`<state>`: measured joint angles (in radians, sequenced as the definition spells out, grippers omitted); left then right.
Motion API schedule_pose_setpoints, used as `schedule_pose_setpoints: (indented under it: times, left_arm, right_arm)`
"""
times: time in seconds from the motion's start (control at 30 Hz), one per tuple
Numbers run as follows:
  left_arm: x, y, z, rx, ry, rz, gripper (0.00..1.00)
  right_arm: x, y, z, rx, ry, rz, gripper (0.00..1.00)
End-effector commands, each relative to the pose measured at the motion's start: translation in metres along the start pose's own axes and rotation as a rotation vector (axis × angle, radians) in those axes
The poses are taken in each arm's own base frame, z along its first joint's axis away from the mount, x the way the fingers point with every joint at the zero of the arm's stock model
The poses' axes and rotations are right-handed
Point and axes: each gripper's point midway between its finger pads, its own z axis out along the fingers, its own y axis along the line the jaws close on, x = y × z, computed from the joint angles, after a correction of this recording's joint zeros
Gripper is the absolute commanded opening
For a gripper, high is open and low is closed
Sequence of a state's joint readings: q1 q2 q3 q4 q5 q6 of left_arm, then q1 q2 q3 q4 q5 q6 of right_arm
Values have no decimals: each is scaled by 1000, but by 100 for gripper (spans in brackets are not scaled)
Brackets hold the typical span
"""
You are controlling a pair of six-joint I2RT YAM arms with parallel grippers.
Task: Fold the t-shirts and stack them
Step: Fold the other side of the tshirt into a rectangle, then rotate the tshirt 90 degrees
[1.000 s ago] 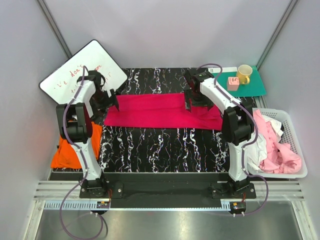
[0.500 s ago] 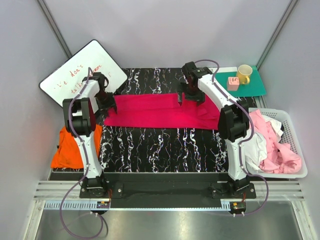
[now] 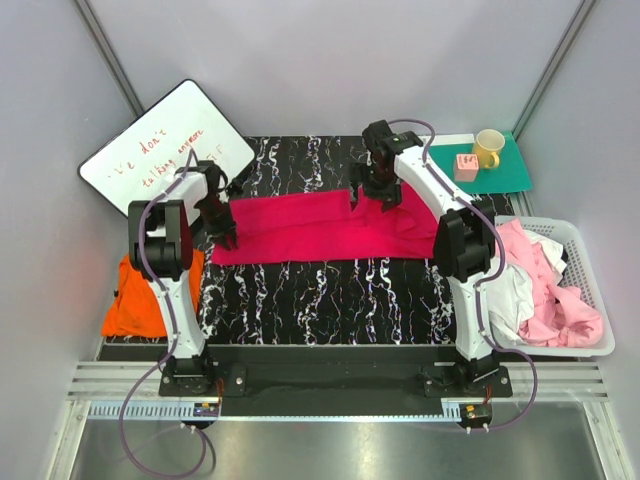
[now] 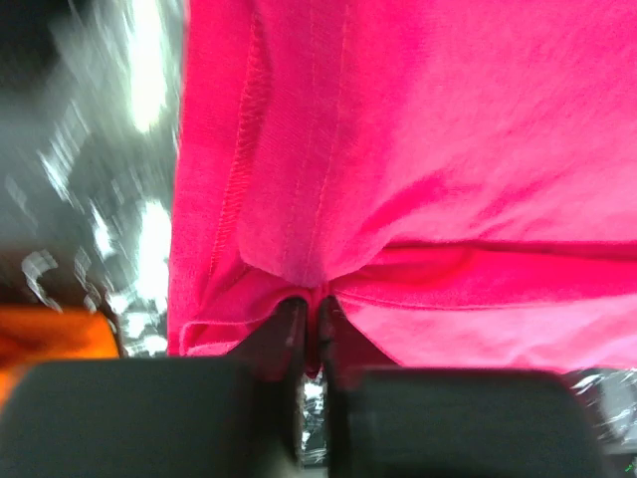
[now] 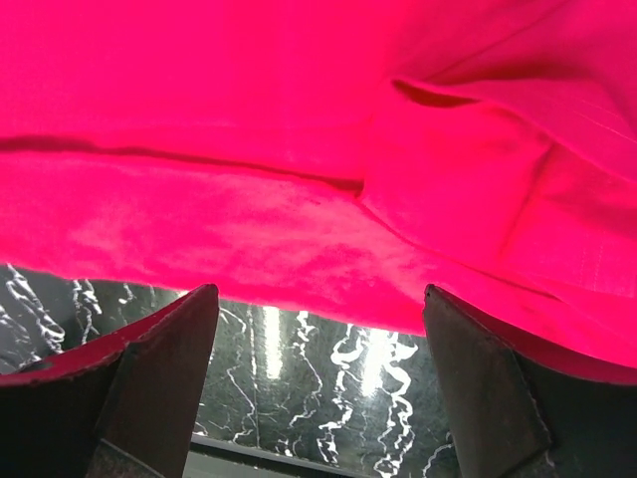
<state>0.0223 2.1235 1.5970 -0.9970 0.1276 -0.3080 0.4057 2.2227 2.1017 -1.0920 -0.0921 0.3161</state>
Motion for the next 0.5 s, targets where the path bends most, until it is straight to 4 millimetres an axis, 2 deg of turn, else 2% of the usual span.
schedule_pose_setpoints:
  times: [0.0,0.07,0.13,0.2,0.23,0.27,0.3,0.33,0.37,0.4,0.43,0.47]
  left_arm:
    - [25,0,-16,16,2,32,60]
    - [17,1,-23,5,-51,36,87]
    - [8,-1,-33,8,-87,41,91]
    - [-6,-10,-49,31,-142,46,93]
    - [-13,-14,-60,39,-179,50,93]
    - [-19,-16,-66,44,-206,54,92]
    - [-31,-23,-79,58,-257,69,83]
    - [-37,-25,-83,66,-276,74,71]
    - [-44,-30,-88,80,-295,83,55]
    - [-55,-35,-97,93,-329,91,15]
    - [-60,-39,-98,105,-335,96,3]
    - [-64,-40,-93,106,-325,97,0]
  right_arm:
    - [11,-21,-8,112,11,17,90]
    - [18,-34,-7,178,17,42,87]
    - [29,-50,-3,254,33,74,84]
    - [39,-63,-3,297,49,111,61]
    - [42,-67,-3,311,50,152,42]
    - [43,-70,-5,322,45,180,29]
    - [48,-74,-7,325,45,204,5]
    - [48,-79,-10,326,39,245,0]
    - [48,-80,-11,322,33,259,0]
    - [51,-82,-15,317,26,272,0]
    - [50,-84,-17,315,17,290,0]
    - [52,-84,-17,311,19,292,0]
